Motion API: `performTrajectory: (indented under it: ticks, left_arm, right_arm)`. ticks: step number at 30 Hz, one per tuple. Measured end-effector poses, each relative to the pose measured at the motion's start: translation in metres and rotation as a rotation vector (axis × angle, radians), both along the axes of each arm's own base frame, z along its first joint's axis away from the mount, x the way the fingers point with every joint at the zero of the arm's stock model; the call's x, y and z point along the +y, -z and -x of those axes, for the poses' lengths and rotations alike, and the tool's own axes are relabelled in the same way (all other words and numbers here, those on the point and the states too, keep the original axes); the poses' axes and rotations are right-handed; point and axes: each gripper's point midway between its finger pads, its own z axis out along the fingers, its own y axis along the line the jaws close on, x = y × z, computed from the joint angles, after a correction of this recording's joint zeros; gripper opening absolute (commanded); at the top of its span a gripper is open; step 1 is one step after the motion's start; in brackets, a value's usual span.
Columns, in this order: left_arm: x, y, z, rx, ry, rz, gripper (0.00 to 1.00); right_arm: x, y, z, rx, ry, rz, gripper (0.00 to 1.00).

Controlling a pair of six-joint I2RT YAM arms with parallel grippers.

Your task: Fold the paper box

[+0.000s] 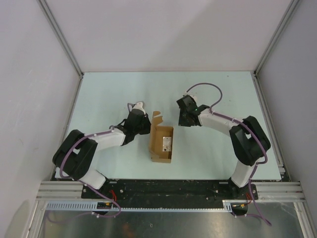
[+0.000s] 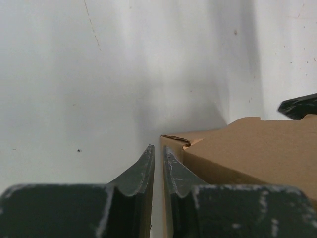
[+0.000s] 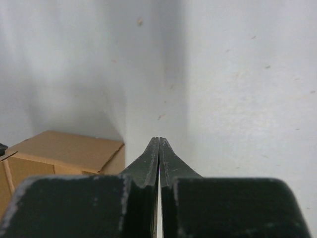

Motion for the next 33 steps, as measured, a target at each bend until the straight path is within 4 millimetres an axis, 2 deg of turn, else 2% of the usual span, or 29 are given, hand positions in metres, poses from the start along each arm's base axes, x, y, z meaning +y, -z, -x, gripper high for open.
performTrajectory:
  ticks: [2, 3, 5, 6, 9, 13, 21, 29, 33]
  left_arm:
    - [0.002, -0.004, -0.001, -0.011, -0.011, -0.004, 0.19]
    - [0.004, -0.005, -0.001, -0.011, -0.015, -0.008, 0.2]
    - [0.007, -0.005, 0.0, -0.008, -0.026, -0.021, 0.21]
    - [0.01, -0.005, 0.001, -0.005, -0.033, -0.03, 0.23]
    - [0.018, -0.01, 0.003, -0.006, -0.058, -0.047, 0.27]
    - [0.035, -0.035, 0.002, -0.044, -0.112, -0.032, 0.3]
    - [0.083, -0.067, 0.006, -0.089, -0.254, -0.003, 0.32]
    - [0.096, -0.082, 0.015, -0.114, -0.283, 0.02, 0.33]
    - [0.101, -0.085, 0.015, -0.119, -0.295, 0.024, 0.33]
  right_arm:
    - [-0.009, -0.009, -0.004, -0.019, 0.004, 0.01, 0.0]
    - [-0.012, -0.011, -0.006, -0.027, -0.001, 0.018, 0.05]
    - [-0.017, -0.014, -0.008, -0.041, -0.048, 0.042, 0.17]
    - [-0.016, -0.014, -0.007, -0.046, -0.083, 0.048, 0.31]
    - [-0.005, -0.015, -0.001, -0.064, -0.241, 0.03, 0.44]
    - [0.011, -0.02, 0.011, -0.096, -0.466, -0.022, 0.46]
    - [0.038, -0.04, 0.011, -0.23, -0.726, -0.081, 0.47]
    - [0.061, -0.053, 0.022, -0.32, -0.944, -0.153, 0.48]
    - [0.066, -0.05, 0.023, -0.34, -1.003, -0.165, 0.47]
